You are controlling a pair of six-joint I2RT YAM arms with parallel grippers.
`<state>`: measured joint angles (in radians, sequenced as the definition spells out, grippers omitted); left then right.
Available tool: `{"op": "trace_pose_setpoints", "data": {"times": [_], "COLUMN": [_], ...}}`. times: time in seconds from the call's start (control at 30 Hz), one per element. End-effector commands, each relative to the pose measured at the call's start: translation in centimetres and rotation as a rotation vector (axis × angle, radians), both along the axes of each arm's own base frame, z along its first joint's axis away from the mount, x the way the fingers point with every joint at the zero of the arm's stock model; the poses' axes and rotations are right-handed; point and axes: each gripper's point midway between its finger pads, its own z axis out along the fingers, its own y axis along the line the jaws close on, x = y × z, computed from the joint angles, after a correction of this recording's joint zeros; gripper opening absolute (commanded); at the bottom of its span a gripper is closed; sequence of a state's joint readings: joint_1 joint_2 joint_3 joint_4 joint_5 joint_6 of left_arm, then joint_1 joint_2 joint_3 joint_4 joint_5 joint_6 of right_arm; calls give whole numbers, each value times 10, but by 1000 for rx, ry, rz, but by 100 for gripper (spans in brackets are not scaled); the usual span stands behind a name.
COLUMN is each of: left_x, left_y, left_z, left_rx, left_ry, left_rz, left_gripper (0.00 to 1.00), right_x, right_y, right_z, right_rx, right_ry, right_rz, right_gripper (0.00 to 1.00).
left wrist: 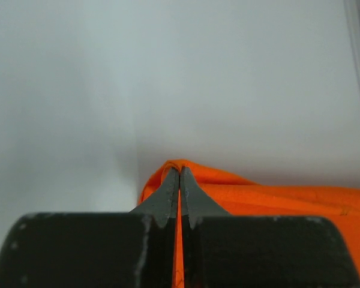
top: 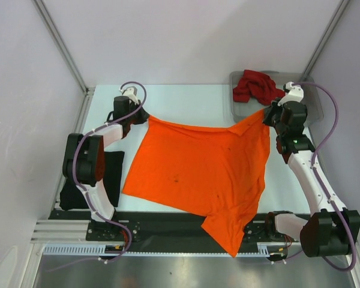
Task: Fold and stack the t-shirts
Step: Flatten the tshirt out
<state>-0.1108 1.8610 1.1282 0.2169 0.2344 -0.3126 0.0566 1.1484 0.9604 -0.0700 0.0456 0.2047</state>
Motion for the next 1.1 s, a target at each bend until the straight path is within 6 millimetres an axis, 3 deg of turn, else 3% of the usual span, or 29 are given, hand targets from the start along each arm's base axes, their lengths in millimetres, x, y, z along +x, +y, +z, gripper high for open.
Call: {"op": "trace_pose_setpoints", "data": {"times": [0.0,0.17,0.3,0.33,0.4,0.43,0.47,0.53,0.63,0.67,0.73,0.77,0.8,0.83,0.87,0.9,0.93,1.0,1.03,1.07], "left_x": [24,20,14,12,7,1,-4,-22,-50,-72,-103,-132,-151,-167,-203,-221,-236,-289,-304,-322], "left_y": [-2,14,23,22,20,19,17,7,0,-2,-1,1,5,8,13,16,19,27,31,38], "left_z": [52,55,87,112,139,169,184,246,315,348,396,427,444,457,481,494,499,528,531,542], "left_rx": [-12,4,-8,-15,-34,-57,-70,-124,-154,-164,-179,-184,-180,-177,-176,-161,-151,-122,-111,-103], "left_ry": [-160,-135,-160,-202,-231,-278,-295,-402,-520,-591,-692,-775,-812,-845,-922,-970,-983,-1098,-1106,-1145], "left_rz": [-25,18,43,41,30,34,26,-14,-41,-55,-67,-71,-67,-58,-56,-54,-48,-35,-25,5], "left_gripper": [0,0,0,0,0,0,0,0,0,0,0,0,0,0,0,0,0,0,0,0], "right_x": [4,-8,-13,-14,-16,-17,-19,-26,-41,-55,-73,-82,-104,-117,-129,-156,-171,-202,-231,-243], "right_y": [-5,-7,-12,-14,-14,-14,-14,-9,-4,-3,-2,-1,-2,-1,0,-1,-2,-1,1,2], "right_z": [29,20,33,47,60,70,91,129,174,204,231,243,268,280,289,307,316,331,343,347], "right_rx": [-11,-5,-27,-31,-29,-23,-13,26,74,87,102,104,107,108,109,114,118,125,128,128], "right_ry": [-103,-47,-51,-77,-95,-112,-149,-221,-309,-374,-435,-466,-534,-569,-603,-671,-711,-781,-844,-869], "right_rz": [-19,-32,-50,-55,-59,-60,-59,-43,-25,-11,-2,9,13,24,30,34,38,54,73,84], "right_gripper": [0,0,0,0,0,0,0,0,0,0,0,0,0,0,0,0,0,0,0,0]}}
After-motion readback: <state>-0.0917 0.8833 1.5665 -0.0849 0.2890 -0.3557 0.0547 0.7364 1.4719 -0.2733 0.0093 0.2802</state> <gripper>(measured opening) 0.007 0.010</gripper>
